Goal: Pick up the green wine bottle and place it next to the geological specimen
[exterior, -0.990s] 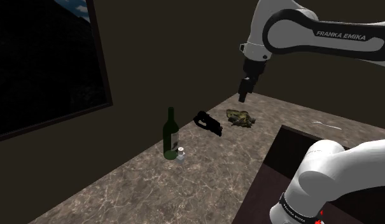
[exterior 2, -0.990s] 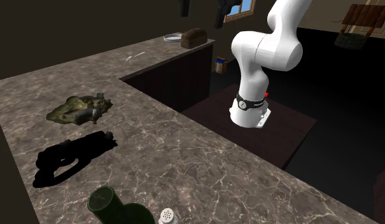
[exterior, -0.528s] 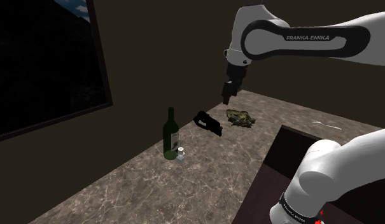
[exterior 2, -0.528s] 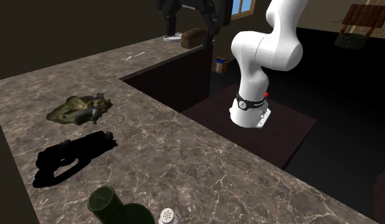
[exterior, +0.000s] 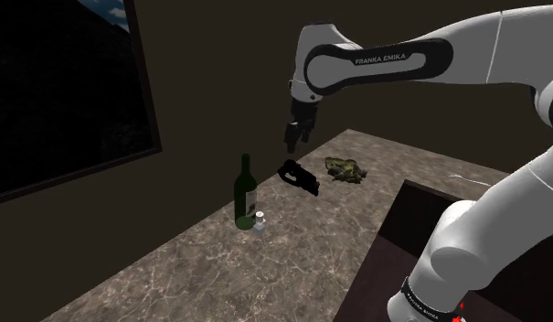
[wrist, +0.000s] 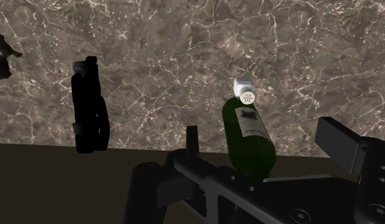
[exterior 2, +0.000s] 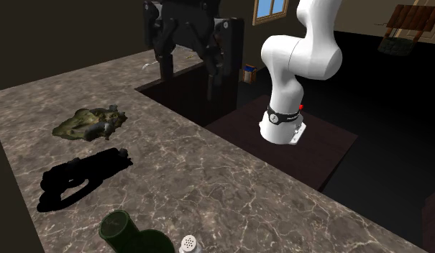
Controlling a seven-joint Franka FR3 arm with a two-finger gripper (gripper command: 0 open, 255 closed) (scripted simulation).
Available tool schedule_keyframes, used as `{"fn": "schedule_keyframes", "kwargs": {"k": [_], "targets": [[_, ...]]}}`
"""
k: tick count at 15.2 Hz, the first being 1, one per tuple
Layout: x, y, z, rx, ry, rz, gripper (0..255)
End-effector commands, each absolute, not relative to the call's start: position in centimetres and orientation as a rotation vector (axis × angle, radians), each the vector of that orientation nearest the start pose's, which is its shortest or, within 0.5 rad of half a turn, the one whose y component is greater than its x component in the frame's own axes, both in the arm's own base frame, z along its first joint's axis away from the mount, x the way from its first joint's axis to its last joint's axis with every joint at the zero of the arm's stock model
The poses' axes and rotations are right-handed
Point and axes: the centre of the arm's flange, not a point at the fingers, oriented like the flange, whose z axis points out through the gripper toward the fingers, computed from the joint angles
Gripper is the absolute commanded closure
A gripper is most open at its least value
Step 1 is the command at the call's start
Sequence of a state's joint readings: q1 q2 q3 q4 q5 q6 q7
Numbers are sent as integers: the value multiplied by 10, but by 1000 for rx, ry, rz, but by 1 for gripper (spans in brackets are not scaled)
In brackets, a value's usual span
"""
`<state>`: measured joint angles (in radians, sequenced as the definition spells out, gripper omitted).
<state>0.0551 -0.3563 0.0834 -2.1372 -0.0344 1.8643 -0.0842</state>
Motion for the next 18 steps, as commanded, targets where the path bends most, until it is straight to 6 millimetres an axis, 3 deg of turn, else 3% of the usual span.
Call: {"fn": "schedule_keyframes", "kwargs": {"k": [1,13,18], "targets": [[476,72,550,-3166,-371,-136,0],[608,133,498,-3092,-421,-145,0],[612,135,476,-3090,-422,-145,0]]}}
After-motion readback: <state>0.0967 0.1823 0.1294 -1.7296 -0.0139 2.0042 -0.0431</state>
